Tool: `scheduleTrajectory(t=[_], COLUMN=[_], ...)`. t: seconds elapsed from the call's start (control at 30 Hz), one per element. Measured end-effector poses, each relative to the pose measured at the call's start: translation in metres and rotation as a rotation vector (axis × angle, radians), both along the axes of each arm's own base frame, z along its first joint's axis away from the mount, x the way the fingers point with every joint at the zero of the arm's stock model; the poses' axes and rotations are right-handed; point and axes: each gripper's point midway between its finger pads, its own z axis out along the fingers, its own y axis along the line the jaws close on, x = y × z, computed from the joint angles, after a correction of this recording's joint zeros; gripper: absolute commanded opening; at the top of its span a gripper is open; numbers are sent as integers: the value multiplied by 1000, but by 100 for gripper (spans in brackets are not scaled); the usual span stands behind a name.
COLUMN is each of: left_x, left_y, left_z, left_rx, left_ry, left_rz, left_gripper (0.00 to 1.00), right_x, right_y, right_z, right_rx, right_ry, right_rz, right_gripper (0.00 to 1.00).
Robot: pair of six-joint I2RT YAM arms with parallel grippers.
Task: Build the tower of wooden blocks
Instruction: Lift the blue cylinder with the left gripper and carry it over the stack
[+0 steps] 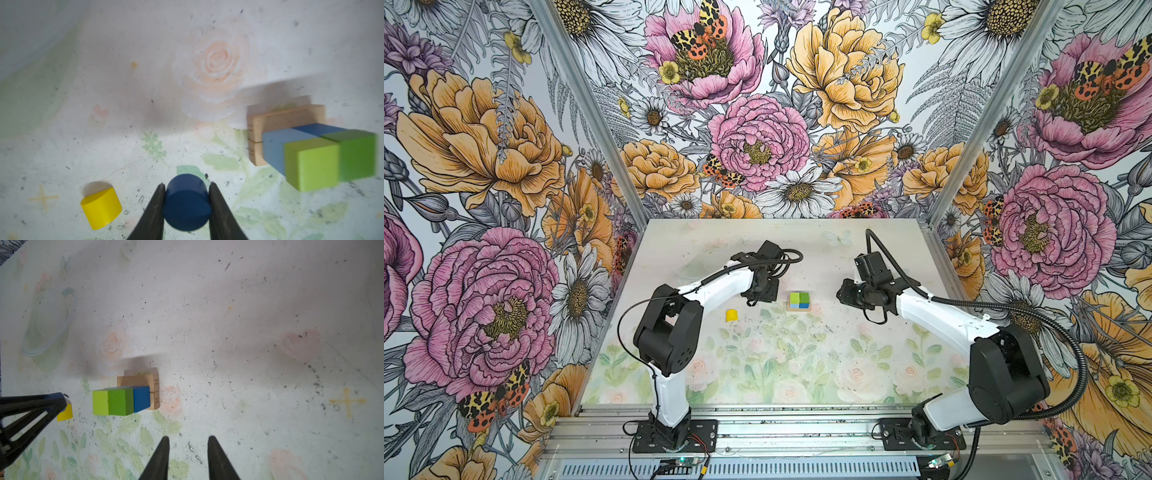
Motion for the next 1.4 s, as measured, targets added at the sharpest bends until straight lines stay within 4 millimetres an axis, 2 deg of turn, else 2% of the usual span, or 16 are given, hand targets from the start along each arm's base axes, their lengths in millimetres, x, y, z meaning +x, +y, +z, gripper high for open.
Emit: scheduleTrajectory(t=[0.13,0.27,0.37,0.43,0.63,0.83,0.97,1.27,1.4], left_x=[7,1,-4,-9,-18,-21,-20,-20,-19], left_y=[-29,-59,-78,-89,-103,-105,-106,-106,-106], left_z=[56,77,73,62,33,23,19,-1,-1], left_rx=[-59,-79,-69,-52,2,28,34,61,63], left_ry=[-106,-133,-114,-86,-10,23,29,69,72], left_rz=[-84,-182,-242,-282,-340,-353,-352,-352,-351], left_gripper=[21,21,22,22,24,24,25,26,26], right_x=[1,2,2,0,-7,-9,-8,-9,-9], right_y=[-2,-4,-9,-13,-25,-32,-32,-31,-30], right_z=[0,0,-2,-5,-9,-9,-9,-9,-8], right_rx=[0,-1,-1,-2,-1,-2,-1,7,10], right_ry=[0,0,2,9,17,15,15,19,19], right_rz=[-6,-10,-20,-30,-55,-69,-69,-63,-61], right_gripper=[33,33,33,33,33,33,33,33,33])
